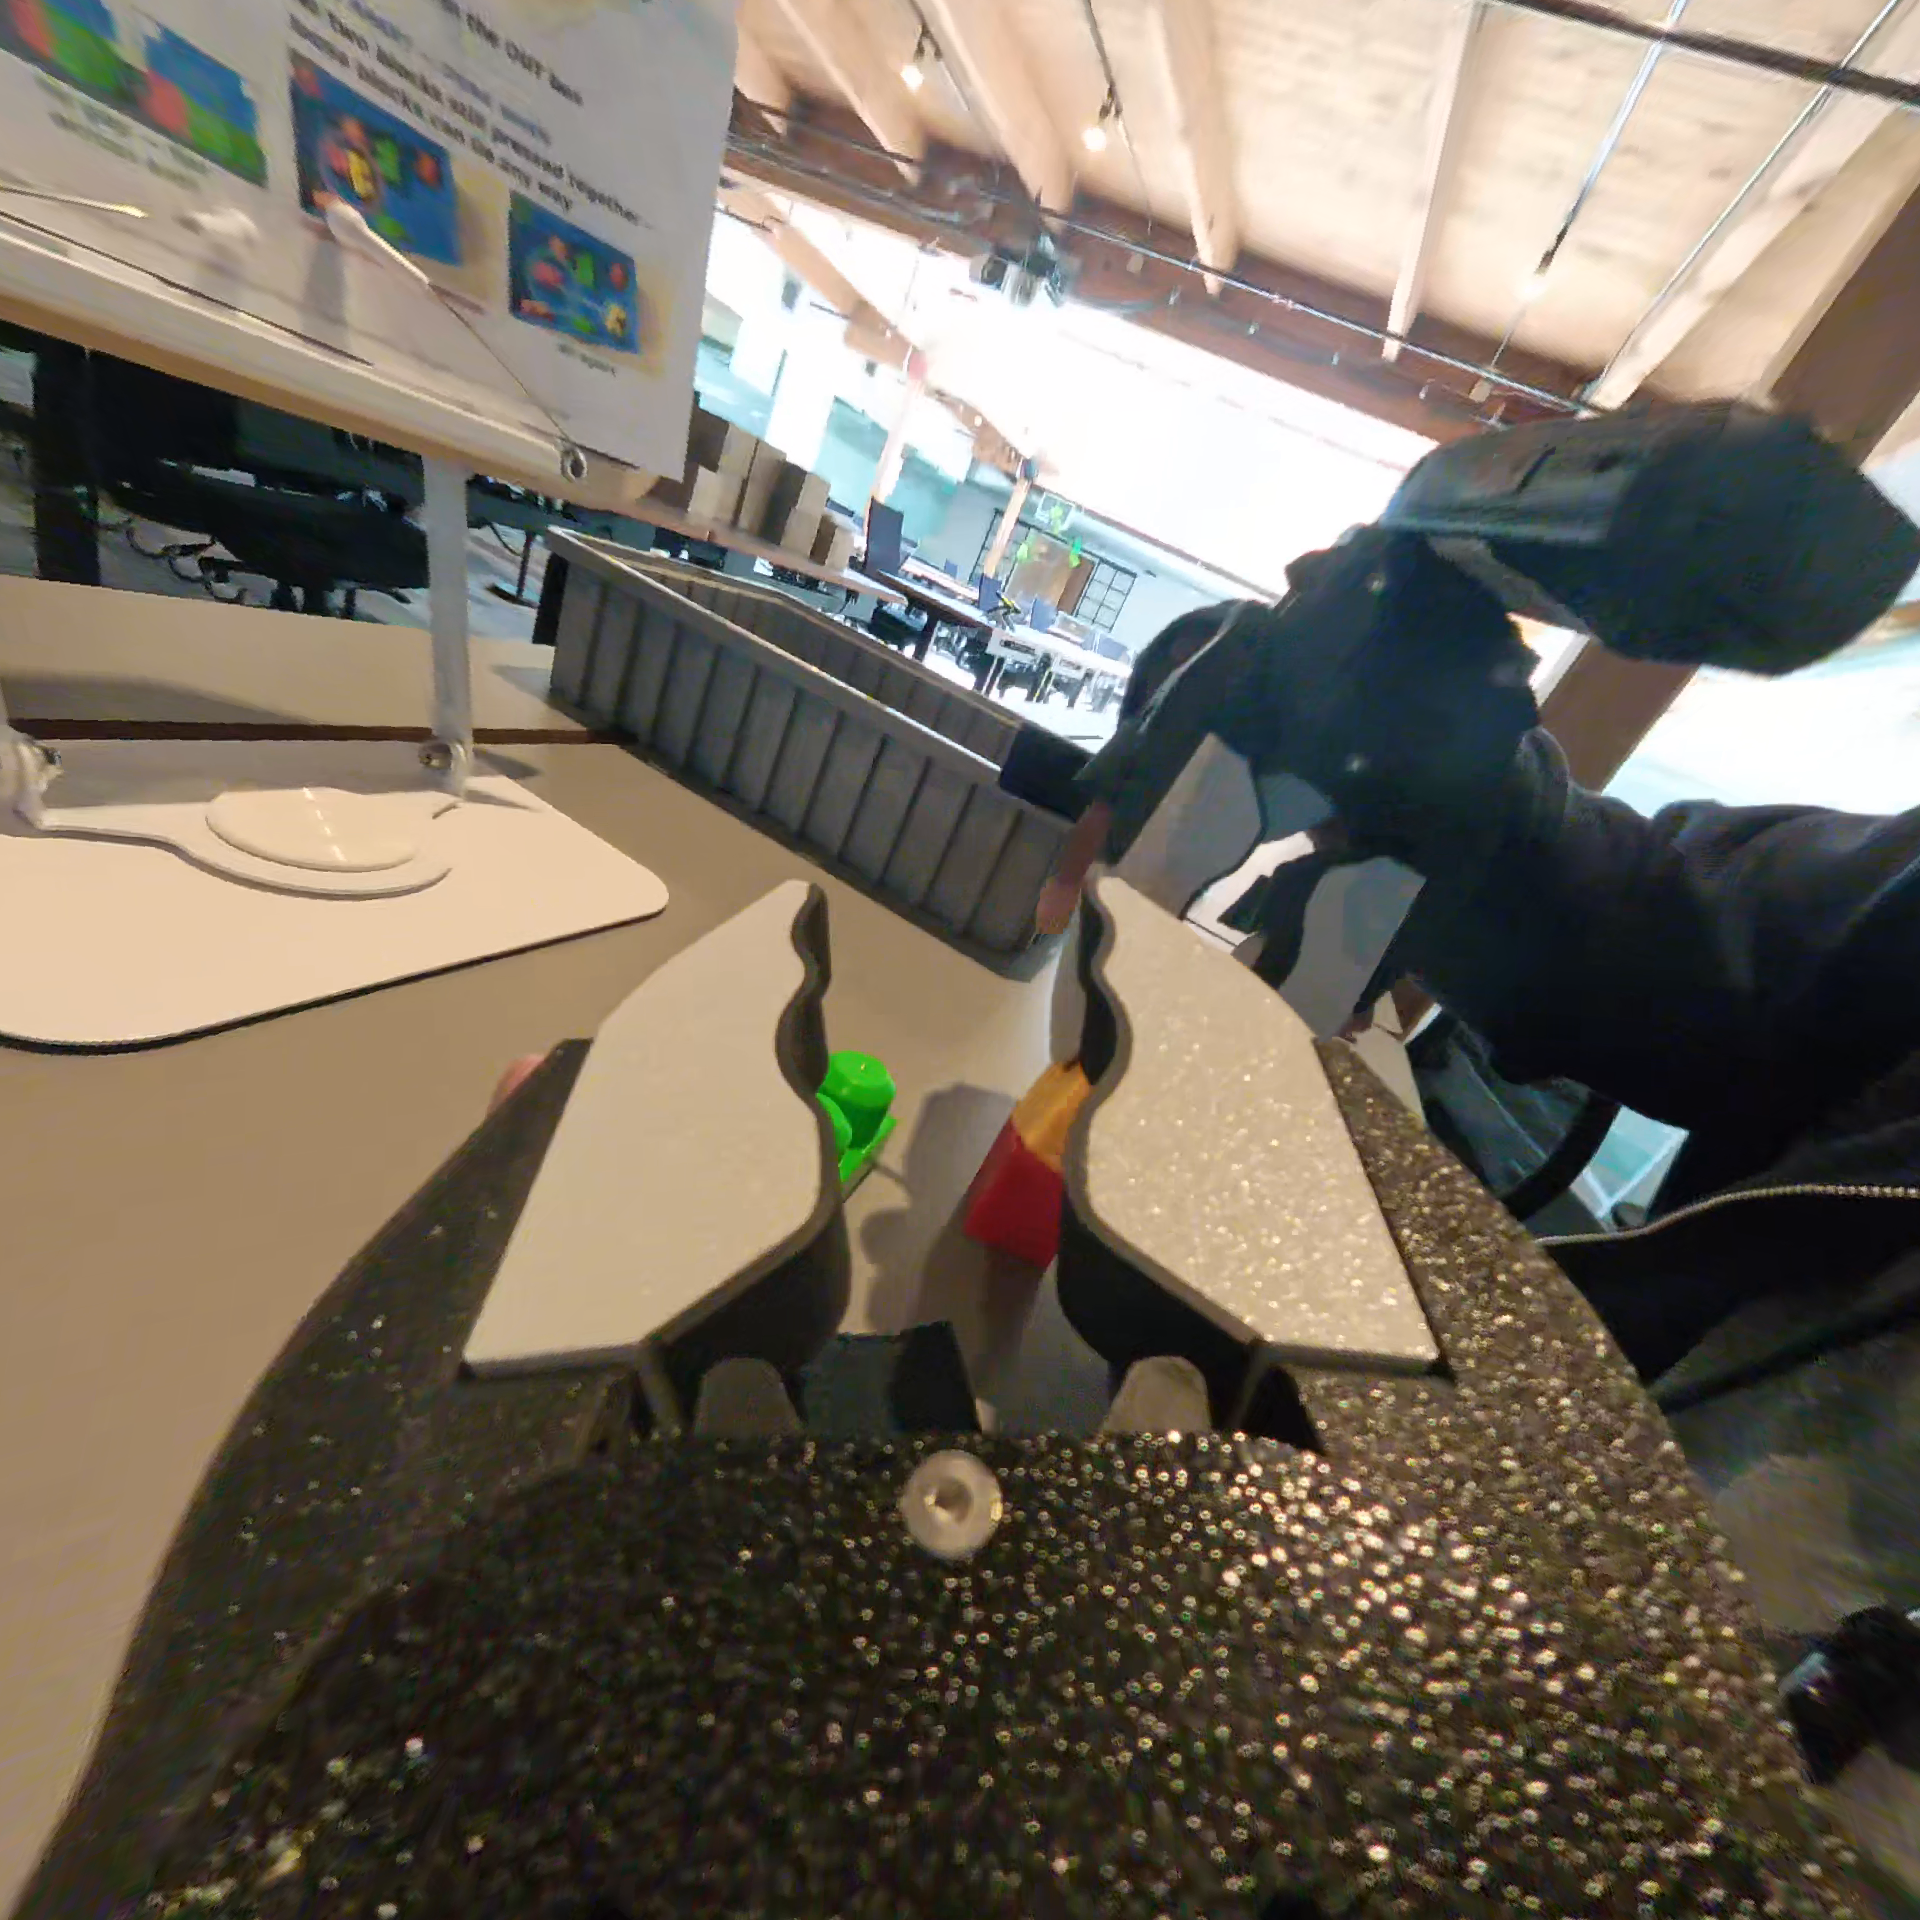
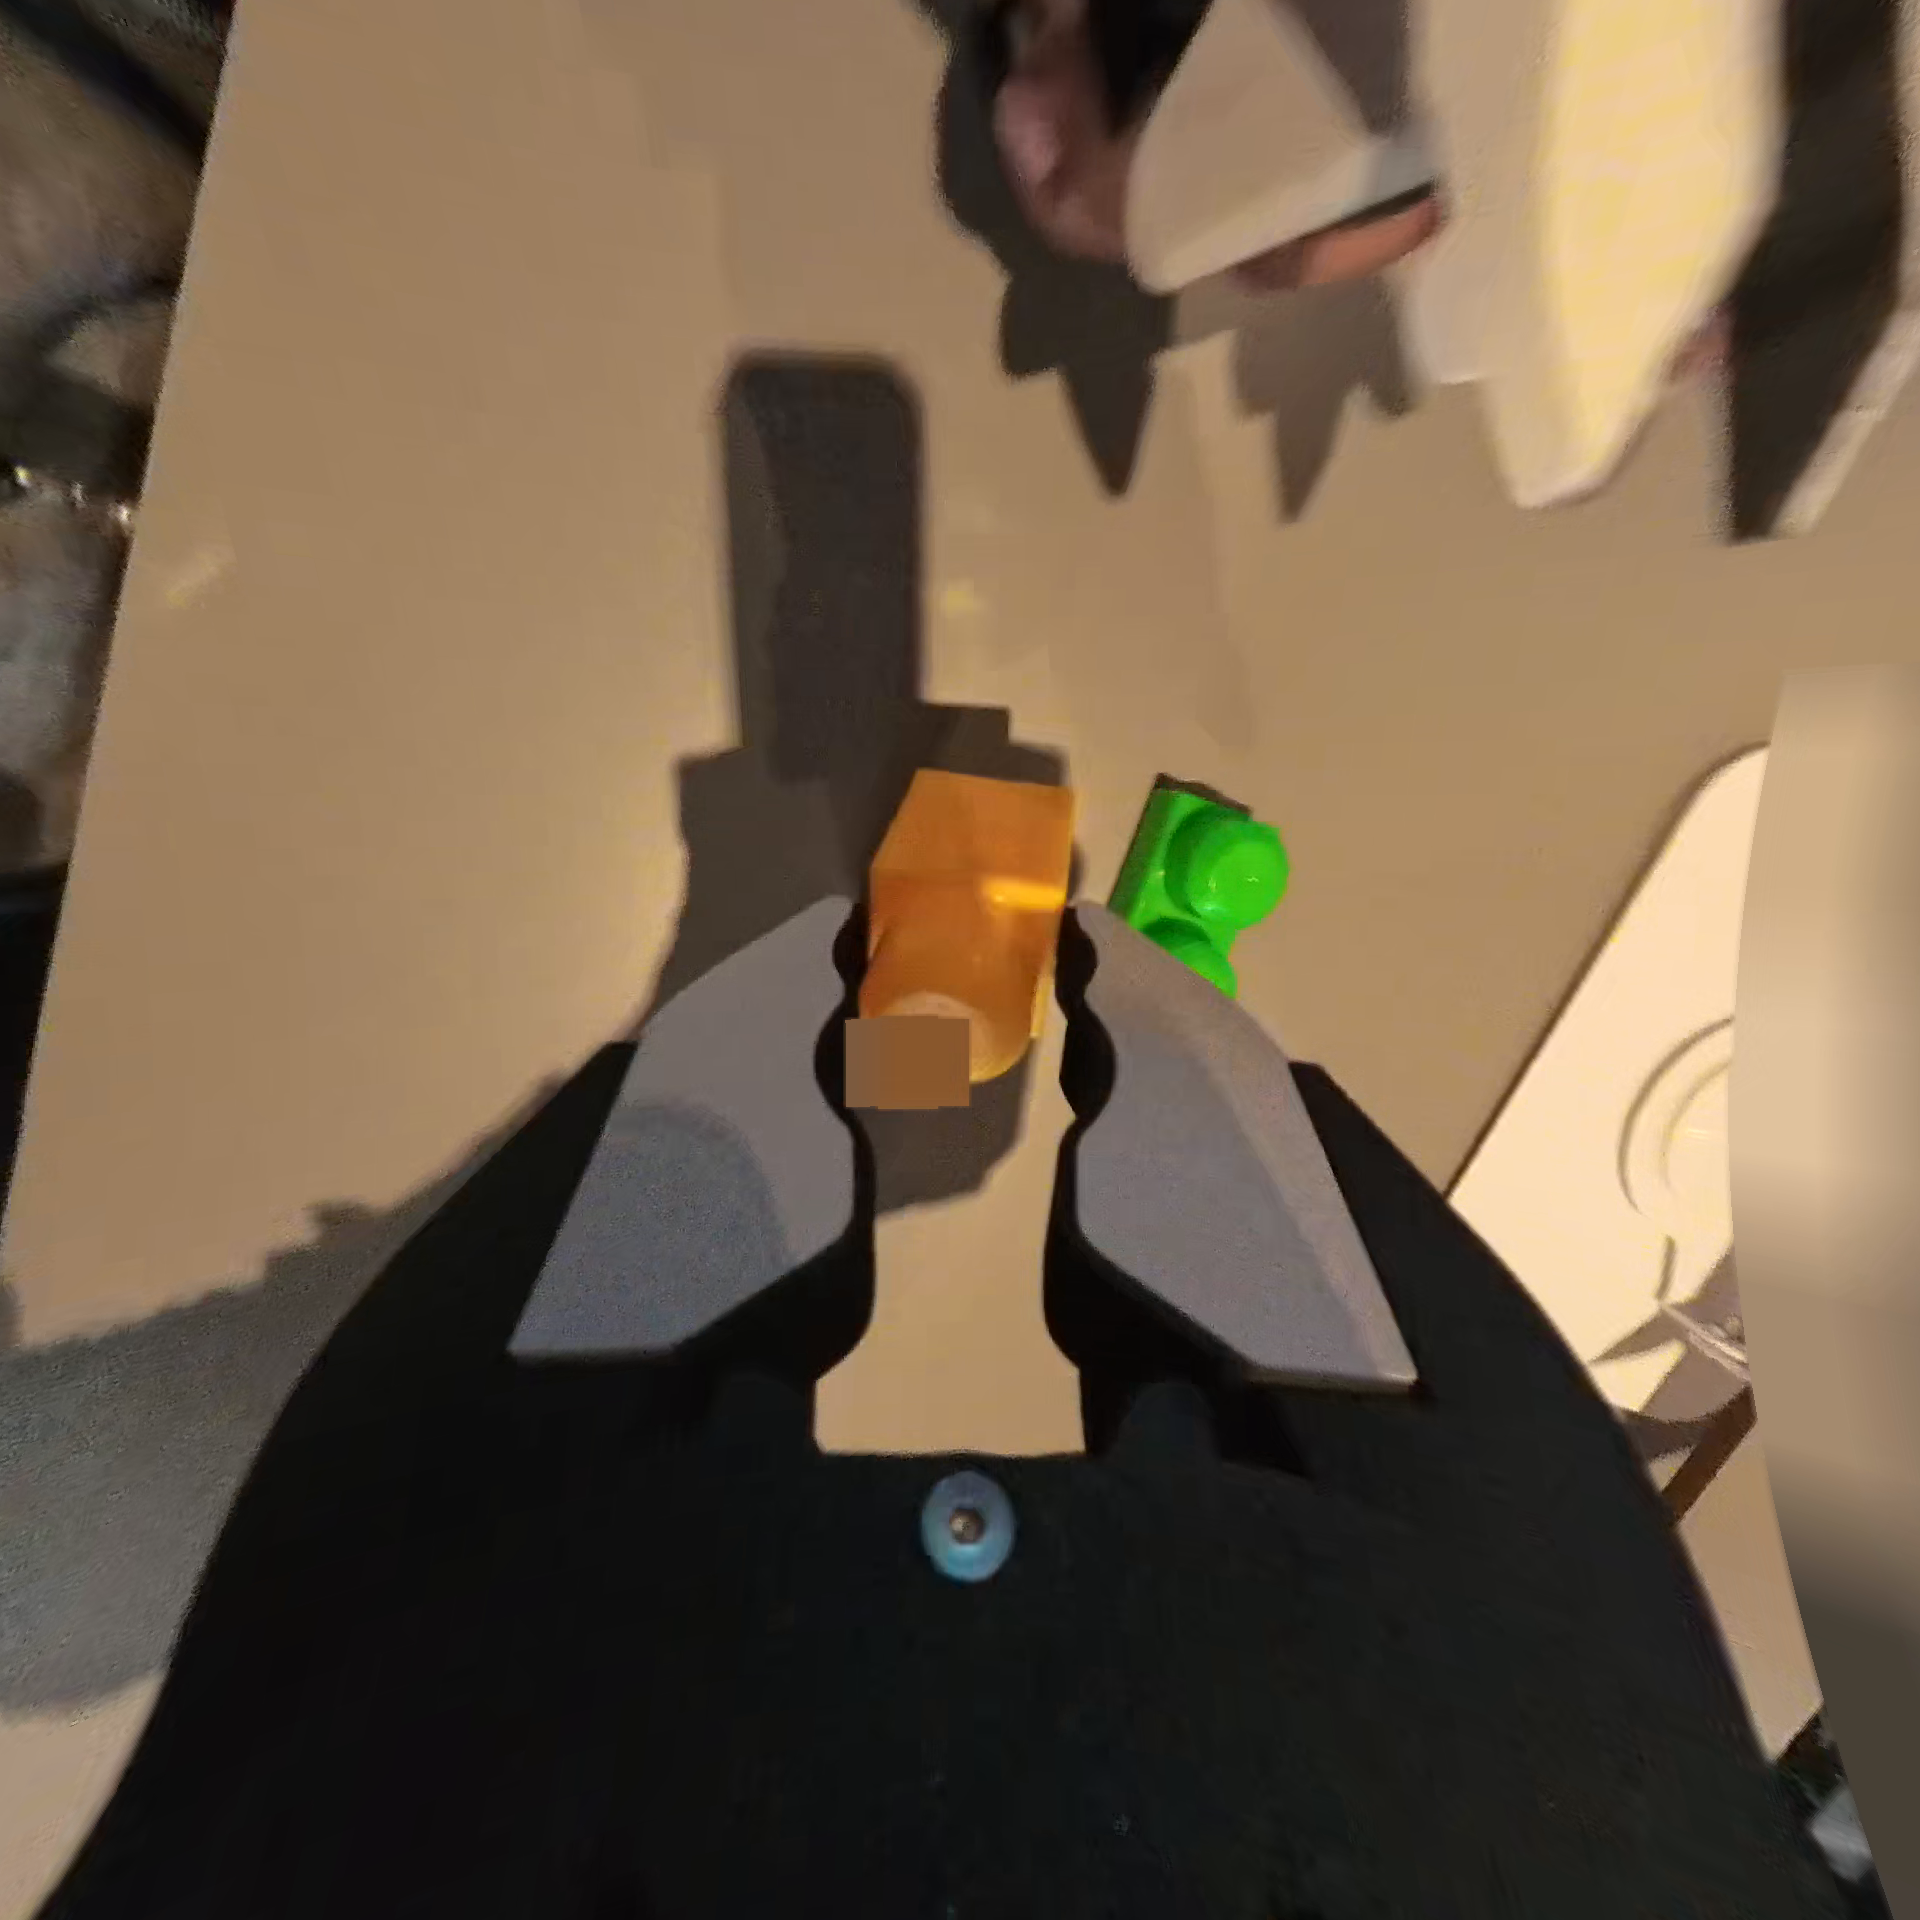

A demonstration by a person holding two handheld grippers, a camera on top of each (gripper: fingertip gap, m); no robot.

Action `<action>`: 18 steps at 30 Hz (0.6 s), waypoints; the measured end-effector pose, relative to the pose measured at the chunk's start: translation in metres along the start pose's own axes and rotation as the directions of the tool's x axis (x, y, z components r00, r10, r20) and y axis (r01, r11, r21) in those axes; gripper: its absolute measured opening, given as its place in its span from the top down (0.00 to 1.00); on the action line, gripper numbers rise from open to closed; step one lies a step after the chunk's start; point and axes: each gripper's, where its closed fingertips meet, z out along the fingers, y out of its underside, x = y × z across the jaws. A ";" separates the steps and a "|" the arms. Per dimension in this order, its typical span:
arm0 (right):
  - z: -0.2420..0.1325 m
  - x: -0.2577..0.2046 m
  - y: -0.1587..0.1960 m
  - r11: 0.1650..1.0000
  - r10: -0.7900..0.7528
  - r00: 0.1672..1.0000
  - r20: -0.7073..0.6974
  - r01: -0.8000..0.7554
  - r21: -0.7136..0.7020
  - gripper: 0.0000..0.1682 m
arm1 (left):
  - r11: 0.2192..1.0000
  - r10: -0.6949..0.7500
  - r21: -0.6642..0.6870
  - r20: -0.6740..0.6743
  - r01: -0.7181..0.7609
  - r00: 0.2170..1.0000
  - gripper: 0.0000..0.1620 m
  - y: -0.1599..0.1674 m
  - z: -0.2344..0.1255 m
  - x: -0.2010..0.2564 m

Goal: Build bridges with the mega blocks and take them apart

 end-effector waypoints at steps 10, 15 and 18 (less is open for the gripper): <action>0.045 -0.012 0.012 0.946 0.027 0.956 0.291 0.070 -0.316 0.79 | 0.998 0.061 -0.033 0.088 -0.058 0.994 0.74 0.007 -0.006 -0.010; 0.055 -0.013 0.018 0.936 0.048 0.957 0.286 0.056 -0.347 0.79 | 0.998 0.049 -0.038 0.111 -0.045 0.993 0.75 0.008 -0.007 -0.016; 0.056 -0.008 0.018 0.953 0.066 0.967 0.244 0.011 -0.302 0.66 | 0.997 0.059 -0.057 0.113 -0.052 0.992 0.74 0.011 -0.007 -0.017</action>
